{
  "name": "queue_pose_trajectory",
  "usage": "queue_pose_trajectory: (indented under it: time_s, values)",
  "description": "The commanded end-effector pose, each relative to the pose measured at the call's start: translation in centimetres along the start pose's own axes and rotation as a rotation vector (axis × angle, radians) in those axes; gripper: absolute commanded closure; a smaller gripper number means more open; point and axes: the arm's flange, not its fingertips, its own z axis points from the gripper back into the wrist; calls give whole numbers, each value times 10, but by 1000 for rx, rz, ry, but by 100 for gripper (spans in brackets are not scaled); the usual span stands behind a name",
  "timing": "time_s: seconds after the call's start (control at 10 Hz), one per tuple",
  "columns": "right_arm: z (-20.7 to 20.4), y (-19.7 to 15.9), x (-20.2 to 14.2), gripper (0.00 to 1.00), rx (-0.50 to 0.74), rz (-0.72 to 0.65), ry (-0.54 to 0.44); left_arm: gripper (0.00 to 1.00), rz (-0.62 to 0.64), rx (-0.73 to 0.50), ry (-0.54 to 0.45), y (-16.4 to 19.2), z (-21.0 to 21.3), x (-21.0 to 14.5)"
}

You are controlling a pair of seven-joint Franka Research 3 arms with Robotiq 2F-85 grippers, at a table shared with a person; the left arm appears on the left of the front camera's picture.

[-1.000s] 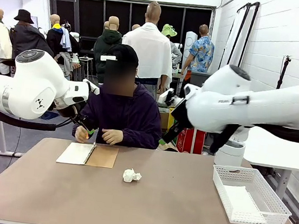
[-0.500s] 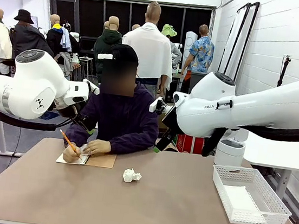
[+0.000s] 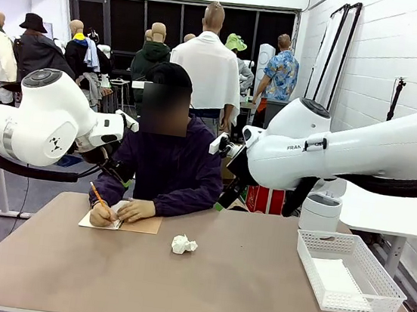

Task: Sort the paper based on its condition.
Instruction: If a person hands you a paper, place it in the Organizing basket , and if it's crumpled, put it in the Trash can.

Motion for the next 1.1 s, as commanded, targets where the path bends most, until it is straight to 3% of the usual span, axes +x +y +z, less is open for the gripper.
queue_pose_trajectory:
  time_s: [0.0,0.3,0.7,1.0]
  values:
    - [-25,1,8,0,36,29,29,0,3,-1,3,2,-1,1]
    - [-74,7,23,0,98,87,88,0,3,-1,3,2,-1,1]
    - [-134,10,32,0,90,167,163,0,3,-1,3,2,-1,1]
    - [-162,7,36,0,118,169,204,0,3,-1,3,2,-1,1]
